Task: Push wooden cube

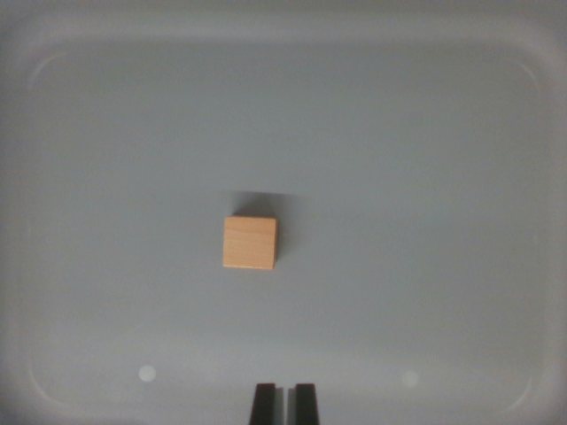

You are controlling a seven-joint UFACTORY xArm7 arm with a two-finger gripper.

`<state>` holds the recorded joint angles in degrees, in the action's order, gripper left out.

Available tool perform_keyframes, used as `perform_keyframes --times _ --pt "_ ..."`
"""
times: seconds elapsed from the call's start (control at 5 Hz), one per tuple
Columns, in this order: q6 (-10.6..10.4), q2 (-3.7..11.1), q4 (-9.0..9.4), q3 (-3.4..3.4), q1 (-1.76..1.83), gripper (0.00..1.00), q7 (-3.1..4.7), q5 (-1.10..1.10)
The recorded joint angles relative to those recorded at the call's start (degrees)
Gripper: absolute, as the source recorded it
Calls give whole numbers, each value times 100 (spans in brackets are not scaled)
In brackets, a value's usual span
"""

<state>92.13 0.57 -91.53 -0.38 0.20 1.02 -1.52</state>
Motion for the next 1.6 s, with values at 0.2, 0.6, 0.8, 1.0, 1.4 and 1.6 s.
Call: perform_keyframes --times 0.2,0.6,0.8,1.0,1.4,1.6 --pt "-51 7 45 2 4 0 -10 4" --pt "-134 18 119 6 9 0 -27 10" --pt "-134 18 119 6 9 0 -27 10" --pt "-244 33 216 11 17 0 -49 18" --pt "-379 51 336 18 26 0 -77 27" --pt "-379 51 336 18 26 0 -77 27"
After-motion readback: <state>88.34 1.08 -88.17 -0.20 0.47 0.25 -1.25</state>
